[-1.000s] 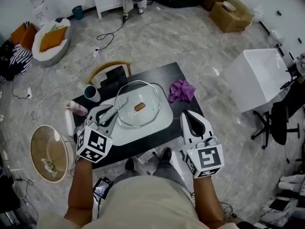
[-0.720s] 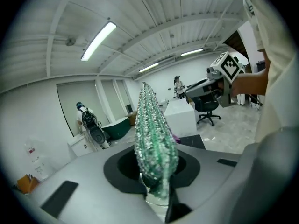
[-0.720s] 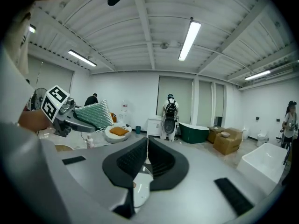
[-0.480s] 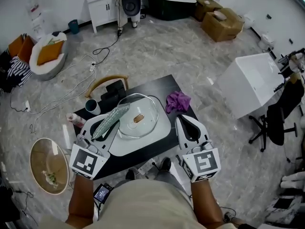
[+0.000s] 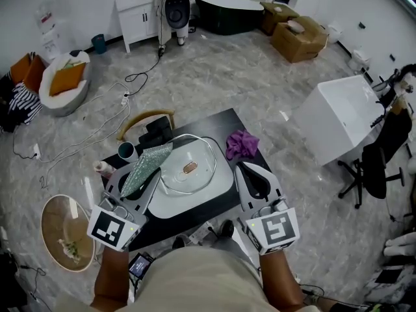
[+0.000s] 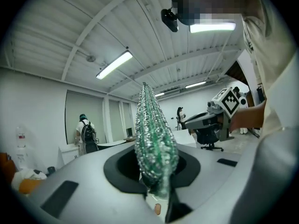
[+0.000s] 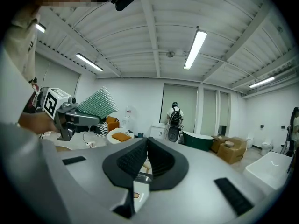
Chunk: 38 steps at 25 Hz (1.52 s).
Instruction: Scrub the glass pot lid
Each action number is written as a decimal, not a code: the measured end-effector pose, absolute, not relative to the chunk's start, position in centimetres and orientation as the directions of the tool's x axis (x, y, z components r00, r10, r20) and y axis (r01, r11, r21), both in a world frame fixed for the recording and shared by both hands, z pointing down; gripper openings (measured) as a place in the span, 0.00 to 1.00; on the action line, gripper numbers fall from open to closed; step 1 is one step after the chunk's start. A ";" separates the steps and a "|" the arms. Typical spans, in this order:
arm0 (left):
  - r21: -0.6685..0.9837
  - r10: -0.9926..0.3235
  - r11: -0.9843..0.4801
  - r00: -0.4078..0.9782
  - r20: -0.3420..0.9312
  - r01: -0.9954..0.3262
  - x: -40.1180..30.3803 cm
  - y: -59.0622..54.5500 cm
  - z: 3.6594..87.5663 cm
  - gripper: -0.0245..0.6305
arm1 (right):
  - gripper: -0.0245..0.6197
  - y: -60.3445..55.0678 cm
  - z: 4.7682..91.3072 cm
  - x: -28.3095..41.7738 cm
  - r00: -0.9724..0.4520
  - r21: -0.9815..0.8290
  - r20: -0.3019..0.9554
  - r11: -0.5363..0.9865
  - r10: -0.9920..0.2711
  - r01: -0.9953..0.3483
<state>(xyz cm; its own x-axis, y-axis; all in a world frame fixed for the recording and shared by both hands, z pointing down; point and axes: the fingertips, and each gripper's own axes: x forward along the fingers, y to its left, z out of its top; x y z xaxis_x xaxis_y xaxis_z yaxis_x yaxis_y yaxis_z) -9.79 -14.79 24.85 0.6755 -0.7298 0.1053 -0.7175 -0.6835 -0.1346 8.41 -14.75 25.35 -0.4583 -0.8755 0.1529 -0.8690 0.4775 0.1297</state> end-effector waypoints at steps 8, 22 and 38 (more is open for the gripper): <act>-0.082 -0.727 -0.684 0.687 0.001 -0.725 -10.6 -15.3 23.6 0.17 | 0.07 -14.2 25.1 7.9 -0.468 0.158 0.140 0.486 -0.873 -0.859; -0.082 -0.745 -0.665 0.667 0.005 -0.742 -12.6 -15.2 24.7 0.17 | 0.07 -13.8 26.2 6.4 -0.483 0.206 0.190 0.515 -0.855 -0.832; 0.013 -0.769 -0.633 0.630 0.111 -0.774 -13.7 -13.1 27.1 0.17 | 0.07 -12.5 26.8 5.3 -0.533 0.217 0.234 0.578 -0.813 -0.786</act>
